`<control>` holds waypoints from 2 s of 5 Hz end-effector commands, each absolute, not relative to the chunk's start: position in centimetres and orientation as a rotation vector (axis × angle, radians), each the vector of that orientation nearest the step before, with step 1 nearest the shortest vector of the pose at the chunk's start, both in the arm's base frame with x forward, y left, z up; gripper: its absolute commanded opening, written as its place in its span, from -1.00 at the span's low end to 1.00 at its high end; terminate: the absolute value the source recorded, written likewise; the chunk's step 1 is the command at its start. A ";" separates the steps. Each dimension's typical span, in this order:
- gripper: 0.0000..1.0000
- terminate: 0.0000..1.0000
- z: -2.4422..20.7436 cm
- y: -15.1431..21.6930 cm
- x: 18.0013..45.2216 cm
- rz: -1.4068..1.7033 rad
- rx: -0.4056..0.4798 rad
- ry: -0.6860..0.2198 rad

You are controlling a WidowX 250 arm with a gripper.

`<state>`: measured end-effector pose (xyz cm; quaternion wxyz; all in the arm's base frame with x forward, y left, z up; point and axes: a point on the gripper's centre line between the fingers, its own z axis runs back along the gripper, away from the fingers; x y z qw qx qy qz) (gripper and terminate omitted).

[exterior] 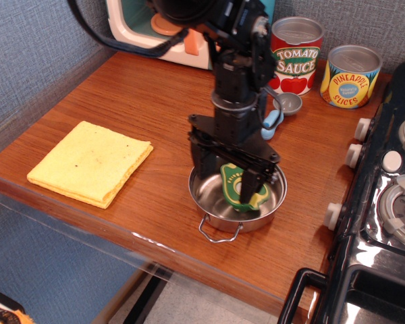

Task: Move the green pepper in front of the microwave.

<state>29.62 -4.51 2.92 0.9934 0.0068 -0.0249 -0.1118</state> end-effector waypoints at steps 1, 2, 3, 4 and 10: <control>1.00 -1.00 2.7 -6.4 30.3 -0.238 0.027 -0.072; 1.00 -1.00 2.1 -6.7 30.5 -0.243 0.040 -0.057; -1.00 -1.00 1.6 -6.3 30.5 -0.236 0.056 -0.047; -1.00 -1.00 2.0 -5.6 30.4 -0.223 0.050 -0.039; -1.00 -1.00 9.0 11.5 32.5 0.011 0.142 -0.124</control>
